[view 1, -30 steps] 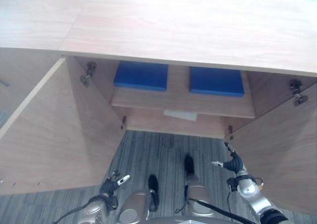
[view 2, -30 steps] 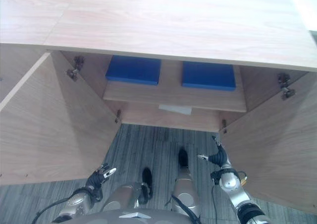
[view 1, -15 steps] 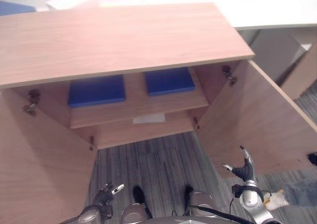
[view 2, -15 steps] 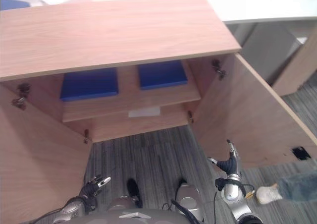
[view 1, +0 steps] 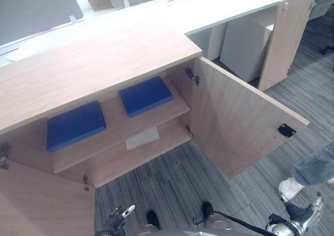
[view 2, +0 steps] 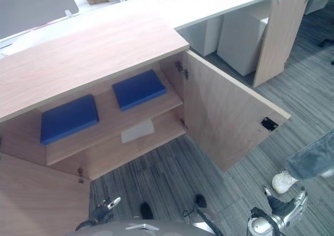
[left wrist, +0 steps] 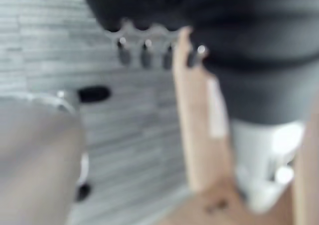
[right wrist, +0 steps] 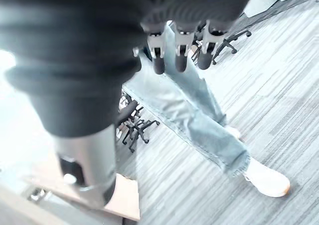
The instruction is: Put the empty folder in the office cabinet
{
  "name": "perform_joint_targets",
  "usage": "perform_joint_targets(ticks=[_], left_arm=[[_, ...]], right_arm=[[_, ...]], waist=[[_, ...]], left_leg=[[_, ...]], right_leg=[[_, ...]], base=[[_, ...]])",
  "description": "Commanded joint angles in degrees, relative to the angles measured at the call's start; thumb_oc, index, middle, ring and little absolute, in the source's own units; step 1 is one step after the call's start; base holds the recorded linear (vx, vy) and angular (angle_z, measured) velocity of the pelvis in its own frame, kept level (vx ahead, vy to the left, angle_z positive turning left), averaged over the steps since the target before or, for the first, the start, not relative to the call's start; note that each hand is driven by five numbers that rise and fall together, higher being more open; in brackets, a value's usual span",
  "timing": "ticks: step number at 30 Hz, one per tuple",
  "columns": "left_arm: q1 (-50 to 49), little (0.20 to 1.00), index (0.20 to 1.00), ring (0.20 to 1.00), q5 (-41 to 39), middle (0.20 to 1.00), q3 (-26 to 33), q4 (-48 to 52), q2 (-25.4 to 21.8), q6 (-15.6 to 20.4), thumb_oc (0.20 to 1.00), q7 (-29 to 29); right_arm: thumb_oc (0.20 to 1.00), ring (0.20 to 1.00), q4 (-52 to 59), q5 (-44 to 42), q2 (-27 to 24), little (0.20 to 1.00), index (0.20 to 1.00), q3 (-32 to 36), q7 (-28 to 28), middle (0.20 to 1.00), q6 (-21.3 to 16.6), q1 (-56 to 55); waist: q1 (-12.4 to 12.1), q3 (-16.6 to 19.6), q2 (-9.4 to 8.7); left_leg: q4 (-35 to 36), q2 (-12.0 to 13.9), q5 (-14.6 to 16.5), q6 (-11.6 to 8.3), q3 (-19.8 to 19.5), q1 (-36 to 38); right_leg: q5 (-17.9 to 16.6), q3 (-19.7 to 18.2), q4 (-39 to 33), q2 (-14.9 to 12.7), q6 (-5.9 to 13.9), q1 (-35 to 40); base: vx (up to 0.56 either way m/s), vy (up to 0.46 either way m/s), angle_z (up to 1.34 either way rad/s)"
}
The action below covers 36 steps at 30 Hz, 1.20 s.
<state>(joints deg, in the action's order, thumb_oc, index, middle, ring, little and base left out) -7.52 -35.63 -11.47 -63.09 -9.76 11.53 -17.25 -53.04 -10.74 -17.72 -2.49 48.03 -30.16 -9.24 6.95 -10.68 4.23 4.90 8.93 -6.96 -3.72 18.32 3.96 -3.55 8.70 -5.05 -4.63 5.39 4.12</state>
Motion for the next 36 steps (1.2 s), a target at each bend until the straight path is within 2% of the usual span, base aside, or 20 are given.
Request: perform_joint_targets(ticks=[1,4,7,11,14,15,16,18,20,24,26,27,31,32,33,34,35,36], left_arm=[[2.6,1.0,1.0,1.0,2.4,1.0,-1.2,-0.5,-3.2,0.7,1.0,-1.2],[2.3,1.0,1.0,1.0,4.8,1.0,-2.2,-0.4,-4.1,-0.5,1.0,-1.8],[1.3,1.0,1.0,1.0,8.3,1.0,-3.6,-0.1,-6.1,-2.2,1.0,-2.6],[0.9,1.0,1.0,1.0,9.6,1.0,-4.2,0.5,-7.7,-3.1,1.0,-2.8],[0.9,1.0,1.0,1.0,9.7,1.0,-4.7,1.3,-9.4,-4.3,1.0,-3.5],[0.8,1.0,1.0,1.0,10.0,1.0,-4.8,1.1,-10.3,-4.1,1.0,-4.4],[0.7,1.0,1.0,1.0,10.1,1.0,-4.5,0.7,-10.7,-3.8,1.0,-5.0],[0.6,1.0,1.0,1.0,10.1,1.0,-4.1,-0.1,-10.9,-3.2,1.0,-5.5],[0.7,1.0,1.0,1.0,9.7,1.0,-3.1,-1.2,-10.8,-2.5,1.0,-6.1],[1.3,1.0,1.0,1.0,9.4,1.0,-1.2,-1.4,-10.6,-2.9,1.0,-6.9],[1.4,1.0,1.0,1.0,9.4,1.0,-0.7,-1.2,-10.4,-3.1,1.0,-6.7],[1.5,1.0,1.0,1.0,9.2,1.0,0.3,-0.8,-10.1,-3.3,1.0,-6.6],[0.7,1.0,1.0,1.0,8.5,1.0,2.0,0.7,-9.3,-2.5,1.0,-6.0],[0.5,1.0,1.0,1.0,8.3,1.0,2.2,0.9,-9.2,-2.3,1.0,-6.1],[0.2,1.0,1.0,1.0,7.8,1.0,3.2,1.7,-8.9,-2.0,1.0,-6.5],[0.0,1.0,1.0,1.0,7.8,1.0,3.4,2.0,-8.7,-2.0,1.0,-6.4],[0.0,1.0,1.0,1.0,7.7,1.0,3.5,2.3,-8.7,-2.0,1.0,-6.4],[-0.3,1.0,1.0,1.0,7.8,1.0,4.0,3.1,-8.3,-2.3,1.0,-6.3]], right_arm=[[1.0,1.0,-1.3,-7.4,-1.0,1.0,1.0,4.5,1.4,1.0,-7.1,8.9],[1.0,1.0,-2.8,-11.2,-2.2,1.0,1.0,7.4,-0.7,1.0,-7.1,11.7],[1.0,1.0,-3.9,-15.6,-5.8,1.0,1.0,10.6,-4.5,1.0,-3.2,16.0],[1.0,1.0,-5.0,-20.8,-9.5,1.0,1.0,12.8,-8.6,1.0,-0.5,18.5],[1.0,1.0,-6.0,-22.8,-15.1,1.0,1.0,14.0,-18.9,1.0,3.6,22.4],[1.0,1.0,-5.7,-24.2,-18.2,1.0,1.0,12.6,-24.3,1.0,6.6,25.0],[1.0,1.0,-5.6,-24.4,-19.3,1.0,1.0,12.1,-28.4,1.0,7.4,25.6],[1.0,1.0,-5.3,-24.4,-20.5,1.0,1.0,11.0,-33.3,1.0,8.7,26.5],[1.0,1.0,-3.6,-23.4,-21.6,1.0,1.0,7.9,-41.6,1.0,9.7,27.5],[1.0,1.0,1.4,-23.5,-21.6,1.0,1.0,4.7,-54.6,1.0,10.3,26.7],[1.0,1.0,2.7,-22.9,-21.4,1.0,1.0,4.2,-56.3,1.0,10.4,26.0],[1.0,1.0,5.2,-21.2,-21.0,1.0,1.0,3.3,-59.8,1.0,10.4,24.4],[1.0,1.0,12.1,-17.5,-18.8,1.0,1.0,0.0,-63.9,1.0,10.6,20.8],[1.0,1.0,12.9,-17.5,-18.5,1.0,1.0,-0.4,-64.4,1.0,10.5,20.2],[1.0,1.0,15.9,-15.7,-17.2,1.0,1.0,-1.9,-65.4,1.0,10.9,18.6],[1.0,1.0,16.9,-15.7,-16.8,1.0,1.0,-2.5,-65.1,1.0,10.9,18.0],[1.0,1.0,17.4,-15.6,-16.5,1.0,1.0,-2.8,-65.2,1.0,11.0,17.8],[1.0,1.0,18.8,-14.5,-15.4,1.0,1.0,-3.9,-65.4,1.0,10.7,16.7]], waist=[[-2.6,-1.4,-2.21],[-3.8,-0.4,-1.78],[-5.6,0.7,-1.19],[-6.4,1.0,-0.89],[-6.9,0.8,-0.09],[-7.1,0.5,0.34],[-7.1,0.3,0.43],[-7.1,0.1,0.36],[-7.1,-0.5,0.03],[-6.6,-1.4,-0.71],[-6.5,-1.5,-0.94],[-6.3,-1.9,-1.34],[-6.2,-2.9,-2.24],[-6.2,-2.9,-2.44],[-6.3,-3.5,-2.63],[-6.3,-3.5,-2.86],[-6.4,-3.7,-2.82],[-6.5,-3.8,-3.24]], left_leg=[[-1.0,-7.1,8.7,4.37,-0.4,1.0],[-0.4,-7.2,8.6,3.93,-1.4,1.6],[0.1,-7.4,8.4,3.42,-2.9,2.1],[0.1,-7.5,8.3,3.16,-3.8,1.9],[0.1,-7.8,7.8,2.68,-4.9,1.1],[0.1,-7.9,7.3,2.29,-5.2,0.3],[0.1,-7.9,7.0,2.07,-5.2,0.0],[0.1,-7.7,6.7,1.76,-5.0,-0.5],[-0.4,-7.3,6.1,1.32,-4.4,-1.2],[-1.4,-6.3,5.3,0.78,-3.2,-2.3],[-1.8,-6.1,5.4,0.74,-2.9,-2.6],[-2.4,-5.6,5.3,0.62,-2.4,-3.0],[-3.8,-4.8,5.0,0.36,-1.9,-4.0],[-3.8,-4.9,5.9,-0.12,-2.6,-3.5],[-4.9,-4.4,4.8,0.21,-2.0,-4.8],[-5.1,-4.6,5.9,-0.24,-2.9,-4.4],[-5.6,-4.3,5.0,0.2,-2.3,-5.1],[-6.8,-4.3,5.7,0.37,-3.2,-5.2]], right_leg=[[5.4,2.9,3.0,-0.9,-1.21,2.8],[5.4,4.5,1.9,-0.7,-1.51,3.7],[5.7,6.3,1.4,-0.4,-1.97,4.7],[5.9,6.9,1.2,-0.2,-2.16,4.9],[6.2,7.1,1.3,-0.1,-2.44,4.4],[6.2,7.0,1.3,-0.1,-2.47,4.0],[6.1,6.9,1.2,-0.1,-2.46,4.0],[6.1,6.9,1.1,0.0,-2.49,4.0],[6.4,6.9,1.2,-0.1,-2.69,4.1],[6.9,7.1,2.0,-0.2,-3.0,4.0],[7.0,7.3,2.1,-0.2,-3.06,4.0],[7.1,7.6,2.3,-0.2,-3.17,3.9],[7.4,7.9,2.8,0.3,-3.71,3.9],[8.3,7.4,2.8,0.3,-3.44,4.5],[7.5,7.8,3.2,0.5,-3.9,3.9],[8.3,7.2,3.2,0.4,-3.62,4.5],[7.5,7.8,3.4,0.4,-3.93,3.9],[7.4,7.6,3.5,0.3,-3.93,3.7]], base=[[0.08,-0.204,0.16],[0.06,-0.179,0.23],[0.07,-0.202,0.3],[0.02,-0.136,0.22],[-0.07,-0.074,0.26],[-0.09,-0.048,0.28],[-0.07,-0.037,0.2],[-0.03,-0.022,0.07],[-0.04,-0.016,0.02],[-0.03,-0.011,-0.09],[-0.02,-0.024,-0.07],[-0.03,-0.052,-0.03],[-0.02,-0.044,-0.05],[-0.06,-0.01,-0.01],[0.0,0.0,0.0],[-0.11,0.004,0.01],[-0.03,0.006,-0.01],[-0.1,0.018,-0.03]])
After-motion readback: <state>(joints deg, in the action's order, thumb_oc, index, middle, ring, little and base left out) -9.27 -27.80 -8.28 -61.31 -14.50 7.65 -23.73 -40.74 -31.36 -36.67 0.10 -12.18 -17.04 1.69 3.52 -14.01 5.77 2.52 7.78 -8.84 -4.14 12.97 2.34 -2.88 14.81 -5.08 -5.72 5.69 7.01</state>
